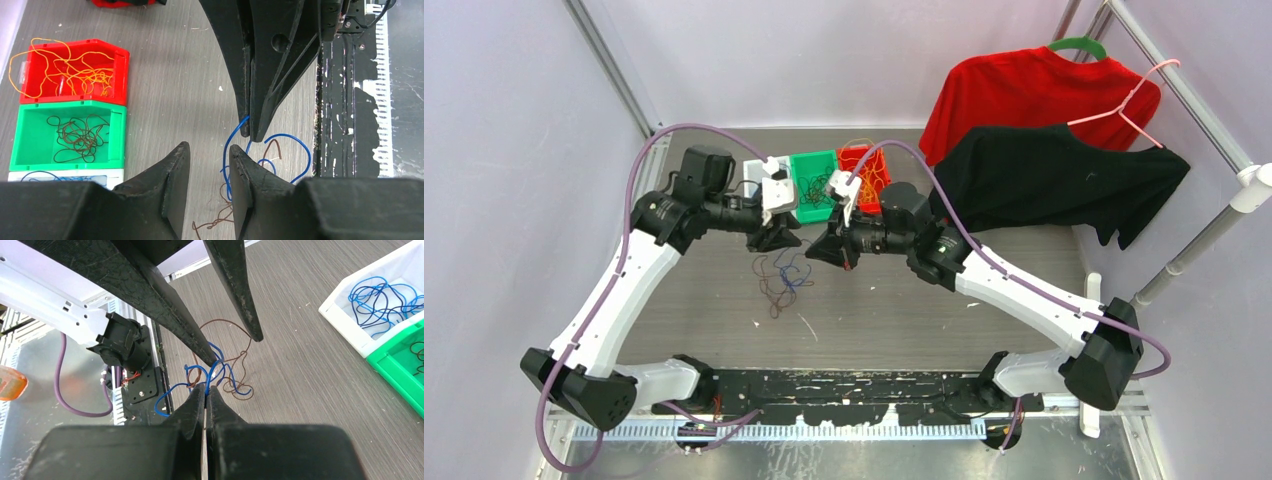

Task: Untangle the cables
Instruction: Untie the cable.

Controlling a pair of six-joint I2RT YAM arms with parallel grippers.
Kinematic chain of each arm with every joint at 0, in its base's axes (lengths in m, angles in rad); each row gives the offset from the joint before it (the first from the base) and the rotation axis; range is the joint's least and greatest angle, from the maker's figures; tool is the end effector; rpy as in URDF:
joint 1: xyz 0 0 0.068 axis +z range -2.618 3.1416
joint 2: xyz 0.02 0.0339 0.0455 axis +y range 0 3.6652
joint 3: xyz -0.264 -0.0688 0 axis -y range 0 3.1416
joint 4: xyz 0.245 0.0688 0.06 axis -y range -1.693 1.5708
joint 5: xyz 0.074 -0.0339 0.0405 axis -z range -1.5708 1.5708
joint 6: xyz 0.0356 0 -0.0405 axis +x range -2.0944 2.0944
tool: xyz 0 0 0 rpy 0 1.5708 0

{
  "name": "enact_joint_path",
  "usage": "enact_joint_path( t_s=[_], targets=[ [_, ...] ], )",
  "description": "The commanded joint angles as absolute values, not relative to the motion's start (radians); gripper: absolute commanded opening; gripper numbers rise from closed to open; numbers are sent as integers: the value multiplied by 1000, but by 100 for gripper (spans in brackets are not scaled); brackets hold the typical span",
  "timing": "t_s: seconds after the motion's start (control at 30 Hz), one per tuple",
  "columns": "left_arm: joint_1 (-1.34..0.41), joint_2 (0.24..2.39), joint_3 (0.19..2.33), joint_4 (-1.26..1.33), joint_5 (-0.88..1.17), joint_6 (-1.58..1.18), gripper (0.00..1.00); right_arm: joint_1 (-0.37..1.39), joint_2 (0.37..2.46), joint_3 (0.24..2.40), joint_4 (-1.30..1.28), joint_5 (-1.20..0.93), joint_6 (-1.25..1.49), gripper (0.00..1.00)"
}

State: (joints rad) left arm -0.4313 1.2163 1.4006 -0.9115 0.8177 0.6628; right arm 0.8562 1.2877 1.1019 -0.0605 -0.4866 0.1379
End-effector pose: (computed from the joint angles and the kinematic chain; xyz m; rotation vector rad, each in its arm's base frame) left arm 0.1996 -0.1205 0.3996 1.4432 1.5835 -0.7961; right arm 0.1843 0.2378 0.3550 -1.0154 1.6549 1.1246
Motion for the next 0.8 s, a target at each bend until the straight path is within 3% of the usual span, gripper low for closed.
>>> enact_joint_path(
  t_s=[0.0, 0.3, 0.6, 0.77],
  targets=[
    [-450, 1202, 1410, -886, 824, 674, 35, 865, 1284, 1148, -12, -523, 150, 1],
    [-477, 1184, 1364, -892, 783, 660, 33, 866, 1288, 1138, 31, -535, 192, 1],
    [-483, 1131, 1270, -614, 632, 528, 2, 865, 1288, 1109, 95, -552, 267, 3],
    [-483, 1121, 1300, -602, 669, 437, 0, 841, 1240, 1015, 275, -532, 396, 40]
  ],
)
